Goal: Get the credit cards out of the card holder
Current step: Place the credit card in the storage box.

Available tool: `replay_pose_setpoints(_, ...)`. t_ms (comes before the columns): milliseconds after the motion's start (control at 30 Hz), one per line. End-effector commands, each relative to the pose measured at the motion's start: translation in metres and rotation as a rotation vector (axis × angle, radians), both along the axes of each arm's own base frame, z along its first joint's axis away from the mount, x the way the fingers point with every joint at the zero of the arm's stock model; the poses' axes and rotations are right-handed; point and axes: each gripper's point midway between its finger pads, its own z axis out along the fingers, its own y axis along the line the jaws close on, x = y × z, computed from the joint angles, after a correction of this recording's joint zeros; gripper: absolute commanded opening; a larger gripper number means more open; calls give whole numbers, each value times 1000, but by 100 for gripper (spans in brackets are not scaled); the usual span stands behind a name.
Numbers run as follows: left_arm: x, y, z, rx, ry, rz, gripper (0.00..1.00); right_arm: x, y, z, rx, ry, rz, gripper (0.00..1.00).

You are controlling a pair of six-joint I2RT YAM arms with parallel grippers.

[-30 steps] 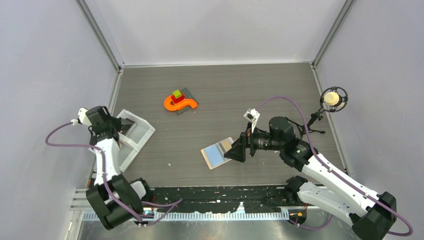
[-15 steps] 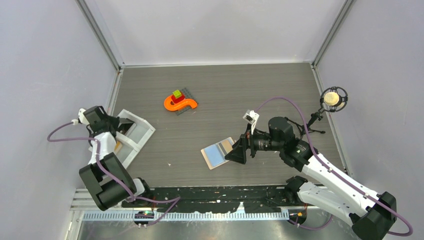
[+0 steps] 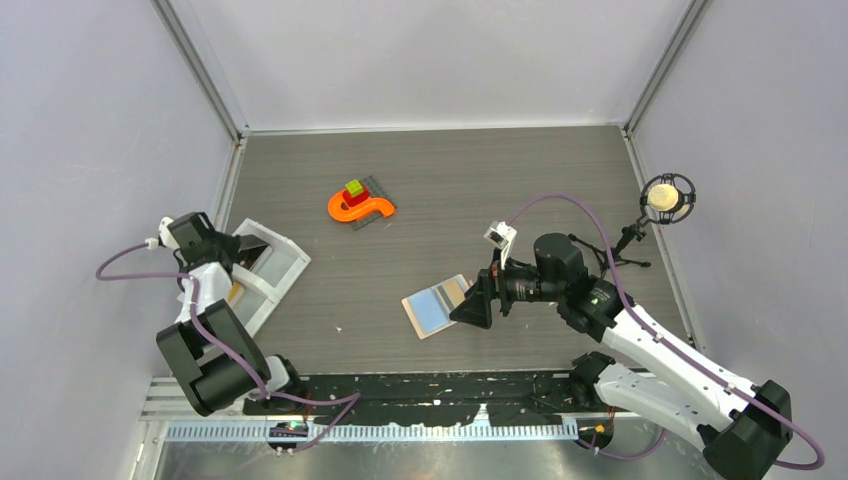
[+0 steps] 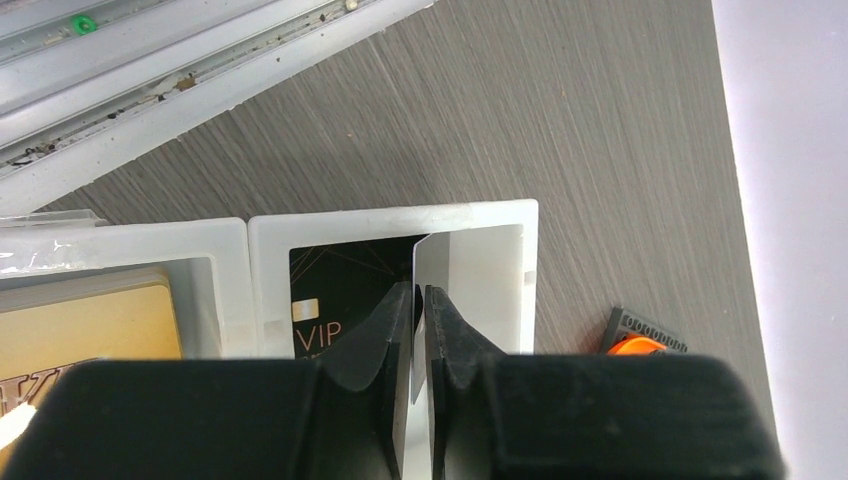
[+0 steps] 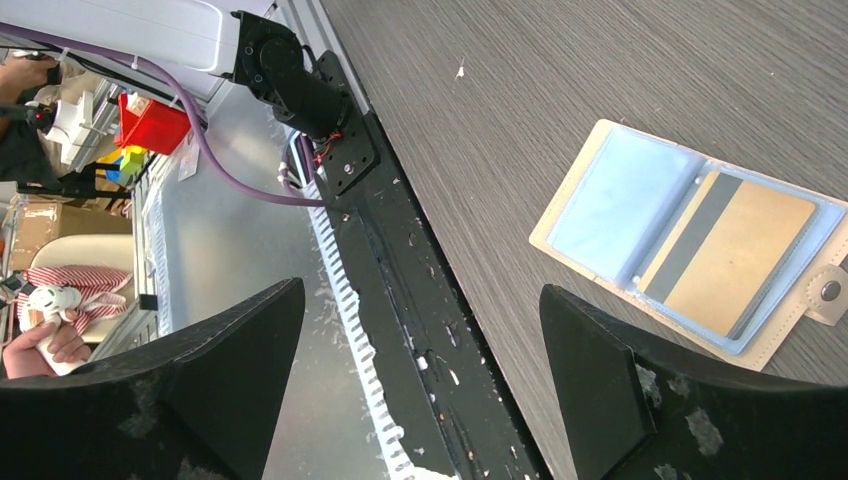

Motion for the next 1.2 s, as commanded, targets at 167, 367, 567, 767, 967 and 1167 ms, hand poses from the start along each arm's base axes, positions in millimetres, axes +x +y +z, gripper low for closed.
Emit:
replay_pose_setpoints(167, 4, 13, 13, 51, -2, 13, 17, 3, 2, 3, 9, -35, 8, 95)
replay_pose_setpoints(367, 4, 15, 18, 61, 0, 16, 23, 2, 3, 3, 11, -35, 12, 95)
replay_pose_setpoints(567, 3, 15, 25, 64, -2, 16, 26, 4, 4, 0, 8, -32, 11, 95)
replay_pose_setpoints(767, -4, 20, 29, 49, 38, 74, 29, 7, 3, -4, -1, -35, -9, 95)
replay_pose_setpoints(967, -6, 19, 42, 34, 65, 76, 32, 17, -3, -11, -38, -21, -81, 95)
replay_pose_setpoints(1167, 2, -18, 54, -70, 85, -107, 34, 35, -13, -31, -133, 45, -216, 97)
